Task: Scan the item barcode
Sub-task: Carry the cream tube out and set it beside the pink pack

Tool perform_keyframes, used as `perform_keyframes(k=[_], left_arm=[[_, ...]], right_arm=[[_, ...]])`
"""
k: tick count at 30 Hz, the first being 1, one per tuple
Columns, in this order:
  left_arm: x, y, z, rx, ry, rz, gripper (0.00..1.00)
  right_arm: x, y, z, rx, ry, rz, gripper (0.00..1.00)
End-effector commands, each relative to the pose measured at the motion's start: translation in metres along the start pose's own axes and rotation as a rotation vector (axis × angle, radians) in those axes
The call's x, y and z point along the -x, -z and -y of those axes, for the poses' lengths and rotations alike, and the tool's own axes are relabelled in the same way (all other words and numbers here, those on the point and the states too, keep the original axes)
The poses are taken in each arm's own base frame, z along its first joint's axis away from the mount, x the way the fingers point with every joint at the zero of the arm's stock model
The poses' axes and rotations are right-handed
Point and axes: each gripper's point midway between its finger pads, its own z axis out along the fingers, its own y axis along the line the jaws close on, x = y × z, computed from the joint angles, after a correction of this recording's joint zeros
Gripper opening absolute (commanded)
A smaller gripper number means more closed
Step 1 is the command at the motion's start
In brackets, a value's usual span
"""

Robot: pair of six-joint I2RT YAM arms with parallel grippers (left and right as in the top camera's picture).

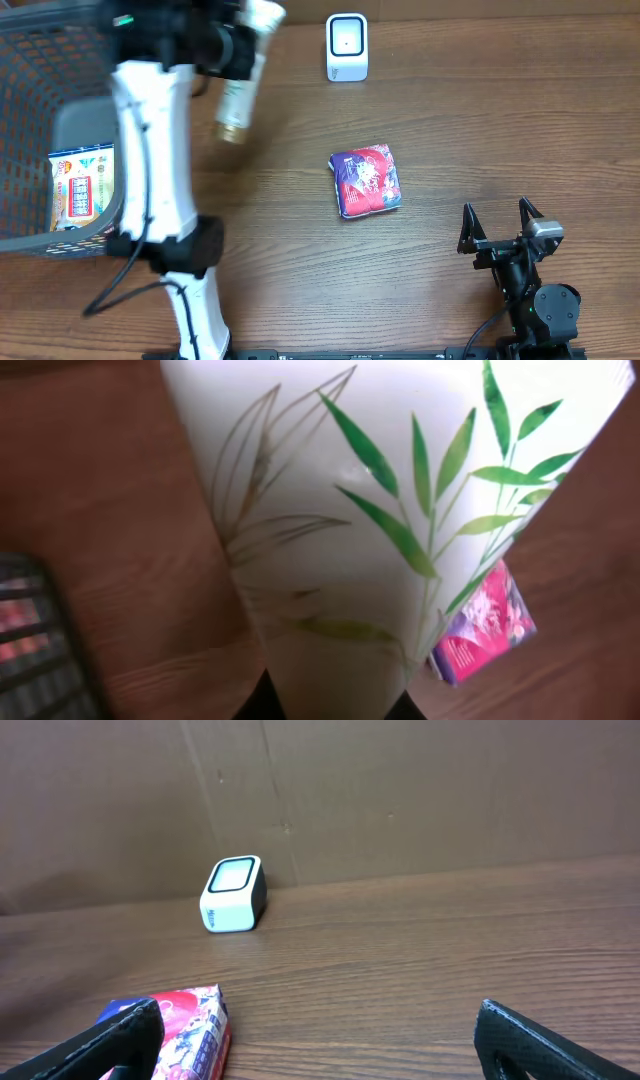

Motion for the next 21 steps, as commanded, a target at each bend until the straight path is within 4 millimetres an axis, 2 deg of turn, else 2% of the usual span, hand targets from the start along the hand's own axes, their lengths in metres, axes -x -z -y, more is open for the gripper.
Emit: perform_keyframes(k=[1,4,8,12,14,15,17,18,20,21], left_arm=[[-0.032,-0.100,0.028,-0.048,-0.019,-0.266,0.04],[-0.058,-0.154,0.044,-0.057,-0.019,-0.405,0.05],[-0.089,-0.210,0.068,-0.059,-0.032,-0.535,0.04],[-0.110,-0.242,0.090,-0.051,-0.054,-0.597,0.04],[-0.114,-0.250,0.101,-0.055,-0.075,-0.604,0.04],[-0.117,-0.252,0.106,-0.043,-0.081,-0.607,0.08],[-0.119,-0.250,0.110,-0.024,-0.100,-0.611,0.33],[-0.119,-0.246,0.110,-0.012,-0.108,-0.614,0.49],[-0.119,-0.229,0.105,0.025,-0.121,-0.625,0.77],[-0.115,-0.218,0.102,0.039,-0.126,-0.614,0.96]], right_arm=[[-0.001,0.000,0.001,-0.003,0.000,0.006,1.00],[-0.001,0.000,0.001,-0.003,0.000,0.006,1.00],[-0.001,0.000,0.001,-0.003,0.000,0.006,1.00],[-0.001,0.000,0.001,-0.003,0.000,0.006,1.00],[-0.001,0.000,0.001,-0.003,0.000,0.006,1.00],[-0.001,0.000,0.001,-0.003,0.000,0.006,1.00],[-0.001,0.000,0.001,-0.003,0.000,0.006,1.00],[-0.001,0.000,0.001,-0.003,0.000,0.006,1.00],[-0.001,0.000,0.001,-0.003,0.000,0.006,1.00],[-0.001,0.000,0.001,-0.003,0.000,0.006,1.00]])
